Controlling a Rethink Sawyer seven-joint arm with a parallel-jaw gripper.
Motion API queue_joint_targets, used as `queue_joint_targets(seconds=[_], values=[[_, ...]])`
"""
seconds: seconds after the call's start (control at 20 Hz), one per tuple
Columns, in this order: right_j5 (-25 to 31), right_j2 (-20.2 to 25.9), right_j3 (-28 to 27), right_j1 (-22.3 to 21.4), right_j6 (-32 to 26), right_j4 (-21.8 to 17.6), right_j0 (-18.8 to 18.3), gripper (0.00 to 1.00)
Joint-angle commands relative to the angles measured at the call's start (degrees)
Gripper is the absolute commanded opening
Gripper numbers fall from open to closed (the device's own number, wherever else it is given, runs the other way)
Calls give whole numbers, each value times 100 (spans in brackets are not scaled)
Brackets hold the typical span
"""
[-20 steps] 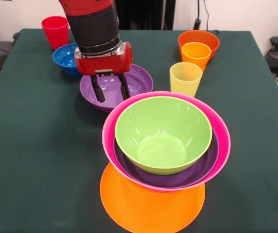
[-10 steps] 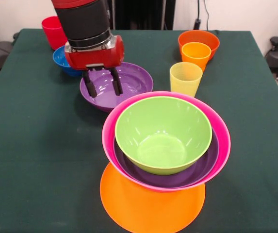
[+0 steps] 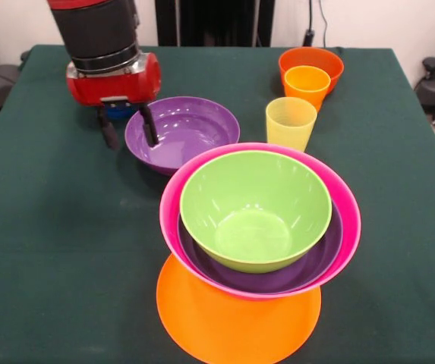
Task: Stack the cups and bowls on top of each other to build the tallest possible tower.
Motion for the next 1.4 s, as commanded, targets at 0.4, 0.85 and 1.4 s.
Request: queue_joint_targets(seconds=[0.4, 0.85, 1.4], values=[[355, 206, 162, 785, -2174, -910, -245, 100], [272, 267, 7, 1297, -2460, -1229, -481, 100], [404, 383, -244, 1543, -2735, -1321, -569, 100]])
